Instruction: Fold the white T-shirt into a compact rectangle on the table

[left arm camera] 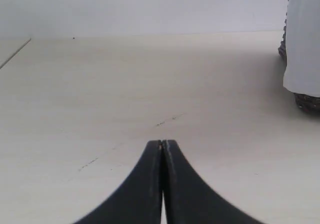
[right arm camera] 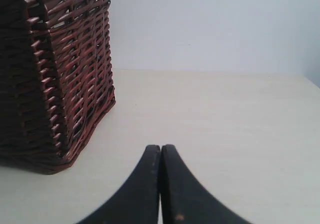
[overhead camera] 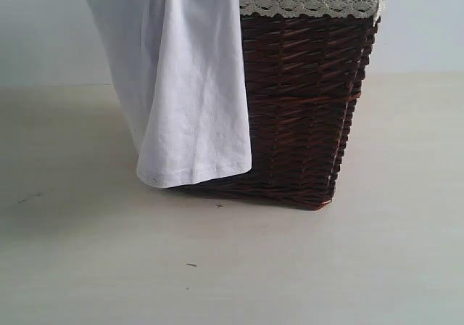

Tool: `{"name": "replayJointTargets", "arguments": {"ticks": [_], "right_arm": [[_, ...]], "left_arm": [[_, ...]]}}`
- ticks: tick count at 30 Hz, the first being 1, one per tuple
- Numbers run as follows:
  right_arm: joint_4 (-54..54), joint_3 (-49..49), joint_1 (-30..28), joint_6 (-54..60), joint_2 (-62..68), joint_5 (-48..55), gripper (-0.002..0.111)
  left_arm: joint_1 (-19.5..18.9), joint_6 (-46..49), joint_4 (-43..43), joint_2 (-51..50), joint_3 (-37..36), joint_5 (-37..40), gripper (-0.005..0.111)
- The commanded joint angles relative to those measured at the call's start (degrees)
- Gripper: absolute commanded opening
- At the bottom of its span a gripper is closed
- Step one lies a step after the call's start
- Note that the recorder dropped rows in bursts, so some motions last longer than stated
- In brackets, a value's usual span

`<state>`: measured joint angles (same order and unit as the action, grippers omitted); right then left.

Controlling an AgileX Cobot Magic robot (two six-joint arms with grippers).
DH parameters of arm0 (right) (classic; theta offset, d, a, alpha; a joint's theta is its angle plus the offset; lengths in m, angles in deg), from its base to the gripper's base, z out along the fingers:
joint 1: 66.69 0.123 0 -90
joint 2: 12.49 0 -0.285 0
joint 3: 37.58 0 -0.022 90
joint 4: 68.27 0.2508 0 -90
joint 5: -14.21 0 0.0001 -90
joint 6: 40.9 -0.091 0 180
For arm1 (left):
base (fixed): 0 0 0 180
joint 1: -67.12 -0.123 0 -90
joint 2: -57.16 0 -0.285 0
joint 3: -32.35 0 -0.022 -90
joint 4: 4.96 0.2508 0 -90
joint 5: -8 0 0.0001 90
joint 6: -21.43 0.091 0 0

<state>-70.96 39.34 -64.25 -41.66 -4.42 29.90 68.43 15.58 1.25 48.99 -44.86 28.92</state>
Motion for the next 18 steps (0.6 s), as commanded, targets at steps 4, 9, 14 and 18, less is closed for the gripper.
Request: {"name": "replayJointTargets", "arguments": {"ticks": [4,9,14,18], "right_arm": [[-0.1,0.3,-0.4,0.2,-0.3,-0.3,0.0],[-0.1,0.3,-0.4,0.2,-0.3,-0.3,0.0],[-0.1,0.3,-0.4,0.2,-0.3,-0.3,0.0],[-0.1,0.3,-0.4,0.2,-0.3,-0.3,0.0]], "left_arm": [[-0.1,0.8,0.6,0.4,0.0,-0.4,0.0],[-0.1,8.4,10.4,0.4,0.0,-9.8,0.0],[-0.1,-1.5,6.0,0.4,0.0,-28.6,0.0],[-0.1,-11.5,6.0,0.4,0.0,-43.4,0.0]]}}
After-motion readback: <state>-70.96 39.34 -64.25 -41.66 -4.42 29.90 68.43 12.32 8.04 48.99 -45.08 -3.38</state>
